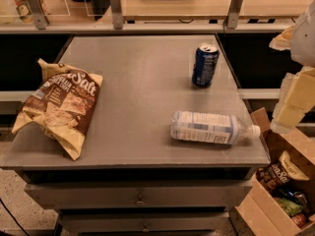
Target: Move blue plastic bottle near brown chip bag
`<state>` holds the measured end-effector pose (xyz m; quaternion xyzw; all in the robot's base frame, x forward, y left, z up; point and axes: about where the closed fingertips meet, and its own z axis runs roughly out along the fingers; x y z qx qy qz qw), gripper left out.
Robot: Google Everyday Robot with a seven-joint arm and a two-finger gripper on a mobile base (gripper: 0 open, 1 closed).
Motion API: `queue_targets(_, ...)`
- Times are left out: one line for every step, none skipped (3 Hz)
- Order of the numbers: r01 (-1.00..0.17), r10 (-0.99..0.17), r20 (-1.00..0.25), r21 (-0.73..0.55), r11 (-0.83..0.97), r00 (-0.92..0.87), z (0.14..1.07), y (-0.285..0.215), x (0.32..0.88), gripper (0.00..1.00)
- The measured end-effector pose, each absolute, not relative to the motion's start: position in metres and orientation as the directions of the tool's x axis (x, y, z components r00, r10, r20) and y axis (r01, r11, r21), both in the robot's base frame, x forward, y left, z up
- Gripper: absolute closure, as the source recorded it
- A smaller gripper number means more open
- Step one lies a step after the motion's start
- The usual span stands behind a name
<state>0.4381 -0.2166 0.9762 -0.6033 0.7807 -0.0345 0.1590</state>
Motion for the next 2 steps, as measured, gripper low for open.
queue_targets(-0.931, -0.953, -0.207, -0.246, 0.270, -0.221, 0.9762, -0.2166, 0.4381, 0.00)
queue_targets(-0.931, -0.947, -0.230, -0.238, 0.277, -0.223, 0.9705, -0.2155, 0.4367, 0.00)
